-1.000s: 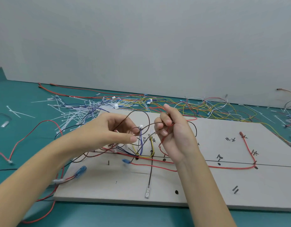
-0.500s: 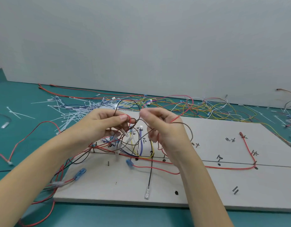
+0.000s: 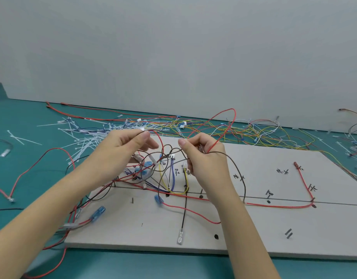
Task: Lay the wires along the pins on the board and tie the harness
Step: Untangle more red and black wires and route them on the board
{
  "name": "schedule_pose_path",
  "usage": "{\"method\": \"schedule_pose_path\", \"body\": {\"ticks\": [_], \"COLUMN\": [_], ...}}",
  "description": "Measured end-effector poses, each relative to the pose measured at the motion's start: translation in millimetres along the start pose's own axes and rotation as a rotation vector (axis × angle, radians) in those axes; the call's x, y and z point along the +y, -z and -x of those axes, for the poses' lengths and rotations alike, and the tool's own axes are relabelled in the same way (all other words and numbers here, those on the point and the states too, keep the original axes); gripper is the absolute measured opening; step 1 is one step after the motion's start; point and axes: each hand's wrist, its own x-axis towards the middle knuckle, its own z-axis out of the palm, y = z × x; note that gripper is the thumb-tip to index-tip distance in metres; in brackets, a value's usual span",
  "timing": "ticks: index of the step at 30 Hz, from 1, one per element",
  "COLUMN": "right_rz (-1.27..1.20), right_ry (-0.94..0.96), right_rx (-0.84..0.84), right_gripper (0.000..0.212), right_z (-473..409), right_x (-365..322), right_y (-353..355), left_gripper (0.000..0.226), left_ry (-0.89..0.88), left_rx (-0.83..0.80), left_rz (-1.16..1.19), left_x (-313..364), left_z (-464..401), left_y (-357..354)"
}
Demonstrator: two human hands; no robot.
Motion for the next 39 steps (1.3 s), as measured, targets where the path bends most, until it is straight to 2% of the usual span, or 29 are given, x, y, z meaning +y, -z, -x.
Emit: {"method": "schedule_pose_path", "body": {"ticks": [3,5,12,16,18,21,24,30,33,36,39], "right_rz": [0.051,0.051,0.019,-0.157,-0.224,-0.276,-0.348,-0.579,-0.674,-0.752,-0.763], "right_ry": [0.008,-0.01,-0.077,-0.187,-0.25,-0.274,-0.28,-0.361,-0.418,-0.442,-0.418], "right_rx": [0.042,0.067,0.116,0.114,0.087,0.039,-0.009,-0.127,-0.157,-0.128,-0.062], "right_gripper": [0.028,0.027,0.026,0.018,0.018,0.018,0.016,0.015,0.019,0.029,0.017], "right_z": [0,-1,-1,-3,-3,-1,0,1,1,1,0], "right_x": [2,3,3,-1,-1,-1,-3,-10,-12,-15,-16], "right_y": [1,2,4,8,8,6,4,4,3,4,6], "left_gripper": [0.038,0.03,0.03,0.042,0.037,0.018,0.018,0.033,0.024,0.024,0.024], "left_ry": [-0.179,-0.287,-0.41,-0.447,-0.556,-0.663,-0.627,-0.465,-0.407,-0.334,-0.289], "left_rx": [0.185,0.287,0.433,0.548,0.512,0.27,0.086,-0.022,-0.036,0.032,0.138], "left_rz": [-0.386,-0.533,-0.712,-0.734,-0.691,-0.571,-0.553,-0.435,-0.296,-0.183,-0.095], "left_x": [1,1,-4,-2,0,2,-5,-15,-15,-15,-13], "left_z": [5,6,1,4,7,14,16,14,15,14,11], "left_y": [3,5,7,5,-2,-16,-26,-35,-41,-42,-37]}}
